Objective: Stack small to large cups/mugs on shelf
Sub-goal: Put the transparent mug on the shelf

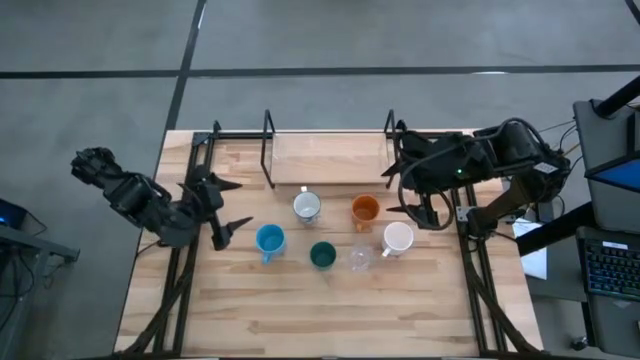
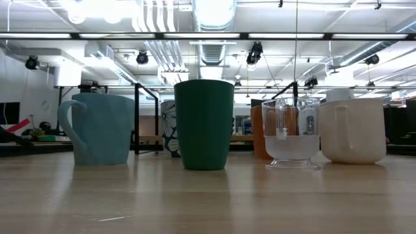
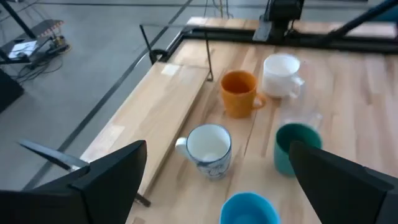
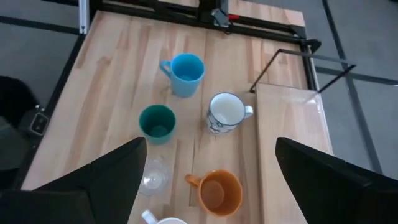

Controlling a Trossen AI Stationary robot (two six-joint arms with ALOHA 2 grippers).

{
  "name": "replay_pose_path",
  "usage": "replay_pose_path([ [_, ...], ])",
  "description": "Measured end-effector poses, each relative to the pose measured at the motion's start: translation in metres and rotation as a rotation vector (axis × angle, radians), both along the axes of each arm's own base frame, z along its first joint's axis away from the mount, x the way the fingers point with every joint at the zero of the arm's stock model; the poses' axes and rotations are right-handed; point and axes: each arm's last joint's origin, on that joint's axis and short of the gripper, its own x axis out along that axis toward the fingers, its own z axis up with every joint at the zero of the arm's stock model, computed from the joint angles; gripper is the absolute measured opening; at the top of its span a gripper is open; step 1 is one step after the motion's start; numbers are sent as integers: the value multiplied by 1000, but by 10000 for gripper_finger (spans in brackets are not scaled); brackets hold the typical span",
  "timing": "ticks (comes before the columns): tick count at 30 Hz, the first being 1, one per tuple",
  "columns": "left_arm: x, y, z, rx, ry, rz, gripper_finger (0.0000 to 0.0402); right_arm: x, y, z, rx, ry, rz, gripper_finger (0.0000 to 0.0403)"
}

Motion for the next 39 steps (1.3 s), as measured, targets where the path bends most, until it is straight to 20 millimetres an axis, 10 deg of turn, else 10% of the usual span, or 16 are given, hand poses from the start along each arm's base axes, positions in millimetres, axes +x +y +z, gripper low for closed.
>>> replay_pose_path([
  [11,29,-9,-33,211,166,19,379,15,-3,-21,-119,88,9,347],
  [19,36,-3,-8,-25,165,-85,379,7,-32,-29,-63,212,-136,340],
  [32,37,-15,50,-359,38,-403,379,0,2,-3,272,7,-66,337],
  [39,30,-11,66,-300,375,-292,379,-5,3,-12,210,92,-98,335],
])
